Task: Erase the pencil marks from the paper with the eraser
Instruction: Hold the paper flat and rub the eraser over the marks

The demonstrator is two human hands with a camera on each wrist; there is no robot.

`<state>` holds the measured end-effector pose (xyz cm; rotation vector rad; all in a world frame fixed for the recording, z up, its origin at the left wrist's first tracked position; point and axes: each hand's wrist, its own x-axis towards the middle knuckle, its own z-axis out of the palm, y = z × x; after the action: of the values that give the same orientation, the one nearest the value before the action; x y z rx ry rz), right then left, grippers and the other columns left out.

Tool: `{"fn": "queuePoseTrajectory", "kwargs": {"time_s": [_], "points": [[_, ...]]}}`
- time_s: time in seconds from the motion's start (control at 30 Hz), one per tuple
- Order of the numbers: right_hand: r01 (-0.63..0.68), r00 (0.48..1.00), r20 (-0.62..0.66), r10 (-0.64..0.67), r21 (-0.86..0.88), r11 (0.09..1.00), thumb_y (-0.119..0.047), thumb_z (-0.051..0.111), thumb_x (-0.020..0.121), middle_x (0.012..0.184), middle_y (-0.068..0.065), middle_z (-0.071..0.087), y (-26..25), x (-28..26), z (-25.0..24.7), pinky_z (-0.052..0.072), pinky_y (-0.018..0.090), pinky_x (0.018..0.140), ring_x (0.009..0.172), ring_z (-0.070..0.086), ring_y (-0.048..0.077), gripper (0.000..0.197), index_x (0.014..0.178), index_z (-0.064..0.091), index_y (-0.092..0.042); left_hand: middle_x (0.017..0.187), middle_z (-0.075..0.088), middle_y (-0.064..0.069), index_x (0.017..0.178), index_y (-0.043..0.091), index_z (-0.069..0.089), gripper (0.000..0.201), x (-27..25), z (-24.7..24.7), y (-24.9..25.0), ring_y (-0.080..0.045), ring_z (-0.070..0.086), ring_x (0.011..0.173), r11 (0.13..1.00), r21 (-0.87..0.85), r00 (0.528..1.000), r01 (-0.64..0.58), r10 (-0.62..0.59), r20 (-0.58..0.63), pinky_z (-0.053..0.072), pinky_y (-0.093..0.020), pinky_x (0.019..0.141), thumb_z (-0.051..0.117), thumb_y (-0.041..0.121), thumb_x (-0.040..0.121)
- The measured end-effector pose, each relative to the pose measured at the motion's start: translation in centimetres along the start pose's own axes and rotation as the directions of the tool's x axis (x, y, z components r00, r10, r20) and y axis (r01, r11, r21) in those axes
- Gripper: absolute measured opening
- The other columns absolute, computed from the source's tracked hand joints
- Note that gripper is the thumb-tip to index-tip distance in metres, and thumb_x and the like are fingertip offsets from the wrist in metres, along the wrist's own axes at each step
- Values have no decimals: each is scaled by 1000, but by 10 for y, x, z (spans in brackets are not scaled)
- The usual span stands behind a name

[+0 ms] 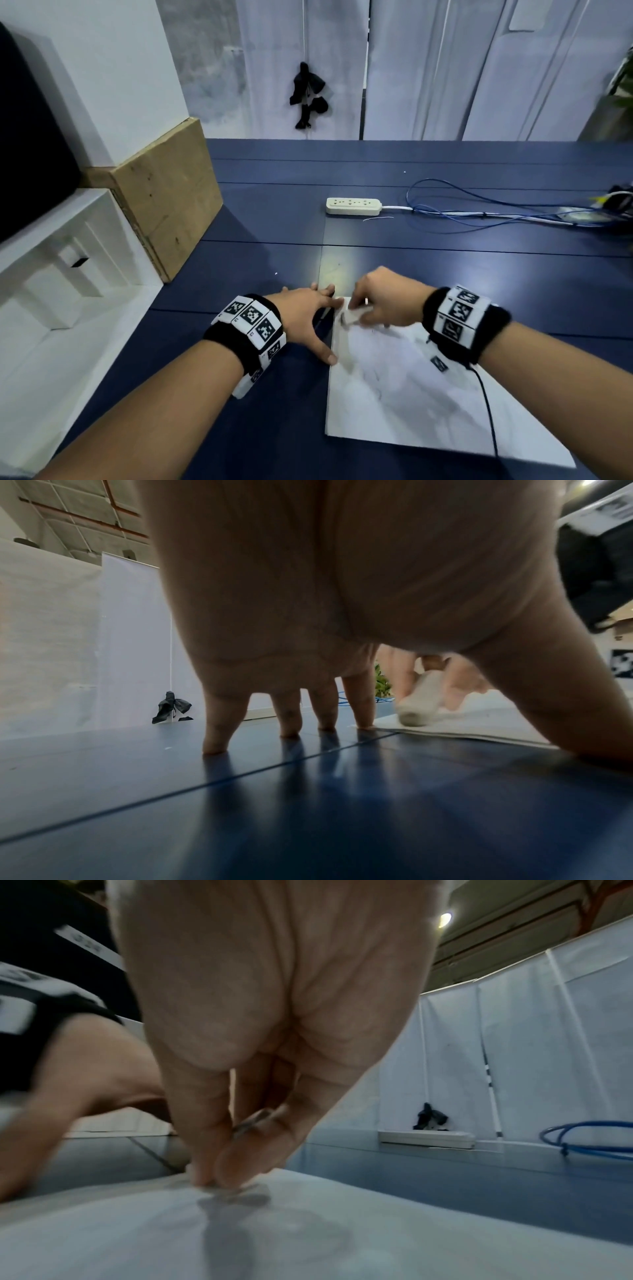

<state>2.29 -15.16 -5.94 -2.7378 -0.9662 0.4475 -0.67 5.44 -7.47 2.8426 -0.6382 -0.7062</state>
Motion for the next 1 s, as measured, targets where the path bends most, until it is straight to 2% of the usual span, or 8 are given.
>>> {"fn": "queuePoseTrajectory", "kwargs": {"time_s": [0.13, 0.3, 0.43, 0.53, 0.63, 0.73, 0.87, 1.0], "points": [[-17, 997, -71, 14, -38, 999, -25, 73, 78, 105, 0, 70, 3, 0, 2, 53, 28, 76, 89, 66, 17, 32, 109, 73, -18, 163, 1, 12, 154, 37, 19, 119, 1, 0, -1, -18, -1, 151, 1000, 6, 1000, 4, -4, 1, 9, -65, 115, 77, 72, 57], [102, 983, 156, -98, -17, 995, -27, 75, 74, 91, -7, 70, -14, -22, 10, 55, 31, 77, 76, 70, 21, 31, 105, 75, -23, 163, 1, 12, 154, 34, 20, 123, 6, 2, -4, -18, -1, 151, 1000, 14, 1000, -6, 6, -1, 13, -58, 118, 77, 75, 53], [-25, 999, -34, 25, -25, 999, -22, 71, 78, 96, 0, 74, -2, 1, 2, 58, 28, 70, 63, 67, 16, 31, 109, 74, -19, 163, 3, 11, 154, 37, 20, 121, 7, 2, -5, -19, 0, 150, 1000, 10, 1000, -29, 29, -8, 16, -49, 120, 77, 75, 54], [-50, 994, -96, 47, -22, 999, -23, 72, 77, 95, 2, 74, 2, 6, 2, 58, 34, 77, 76, 70, 20, 32, 108, 75, -17, 162, 3, 13, 154, 38, 20, 120, 6, 2, -4, -18, 0, 150, 1000, 15, 1000, -19, 19, -12, 15, -46, 121, 76, 75, 54], [79, 996, 39, -76, -68, 995, -26, 75, 74, 98, -1, 72, -9, -11, 11, 54, 35, 80, 85, 67, 21, 31, 105, 75, -22, 162, 3, 14, 153, 38, 22, 119, 7, 4, -5, -16, 0, 150, 1000, -3, 1000, -7, 7, -14, 14, -43, 122, 79, 71, 54], [111, 976, 185, -111, 12, 994, -26, 75, 74, 86, -6, 70, -16, -20, 11, 57, 35, 75, 67, 70, 18, 28, 102, 75, -24, 162, 4, 14, 153, 37, 21, 121, 7, 4, -5, -16, -1, 150, 1000, 0, 1000, -1, 1, -17, 15, -46, 121, 79, 72, 53], [-6, 1000, -17, 6, 0, 1000, -21, 73, 77, 89, -4, 71, -4, 4, -1, 61, 35, 67, 57, 69, 16, 28, 105, 75, -19, 163, 4, 13, 154, 37, 21, 120, 5, 3, -3, -17, 0, 150, 1000, 10, 1000, -6, 6, -15, 15, -46, 121, 78, 73, 54], [-5, 997, -74, 2, -35, 999, -24, 73, 77, 98, -2, 72, 4, 3, 4, 56, 30, 75, 78, 69, 18, 31, 108, 74, -18, 163, 4, 12, 154, 36, 21, 118, 3, 3, -2, -16, 0, 150, 1000, 8, 1000, -5, 5, -13, 14, -45, 121, 79, 70, 57]]}}
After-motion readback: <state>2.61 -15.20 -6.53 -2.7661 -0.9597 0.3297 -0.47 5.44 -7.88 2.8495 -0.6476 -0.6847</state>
